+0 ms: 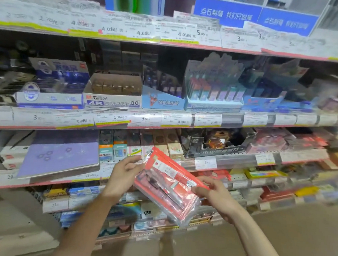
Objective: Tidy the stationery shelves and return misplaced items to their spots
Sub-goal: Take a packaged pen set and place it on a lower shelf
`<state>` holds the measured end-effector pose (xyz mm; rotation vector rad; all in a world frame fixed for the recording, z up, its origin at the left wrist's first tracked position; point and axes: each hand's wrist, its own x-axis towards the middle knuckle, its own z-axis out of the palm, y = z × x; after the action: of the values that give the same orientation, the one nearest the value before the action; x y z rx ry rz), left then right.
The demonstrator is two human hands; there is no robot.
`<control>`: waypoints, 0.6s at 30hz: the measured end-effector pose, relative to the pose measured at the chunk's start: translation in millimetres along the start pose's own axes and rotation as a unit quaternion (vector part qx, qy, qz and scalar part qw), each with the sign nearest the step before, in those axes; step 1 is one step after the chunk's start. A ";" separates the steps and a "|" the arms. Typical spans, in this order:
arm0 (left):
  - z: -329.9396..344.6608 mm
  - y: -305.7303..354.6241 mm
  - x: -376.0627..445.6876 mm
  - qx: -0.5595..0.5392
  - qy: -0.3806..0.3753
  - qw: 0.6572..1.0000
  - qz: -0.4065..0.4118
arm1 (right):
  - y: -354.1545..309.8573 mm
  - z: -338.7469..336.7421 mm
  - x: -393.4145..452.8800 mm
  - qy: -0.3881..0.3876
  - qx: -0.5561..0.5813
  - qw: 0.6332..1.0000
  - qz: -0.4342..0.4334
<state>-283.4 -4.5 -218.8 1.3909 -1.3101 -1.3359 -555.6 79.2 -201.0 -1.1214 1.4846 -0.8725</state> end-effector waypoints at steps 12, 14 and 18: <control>66.4 -50.3 -45.3 0.012 0.017 0.999 -0.043 | 75.7 -12.1 -12.5 0.178 0.176 0.964 0.085; 81.4 -56.6 -52.2 0.017 0.020 0.999 -0.044 | 86.5 -17.6 -18.0 0.158 0.199 0.963 0.093; 117.0 -64.8 -65.7 -0.040 0.046 0.995 -0.080 | 106.8 -40.0 -23.6 0.133 0.194 0.966 0.109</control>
<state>-383.0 83.1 -286.6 1.5088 -1.0935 -1.3959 -615.7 132.3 -285.4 -0.5571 1.5320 -1.1287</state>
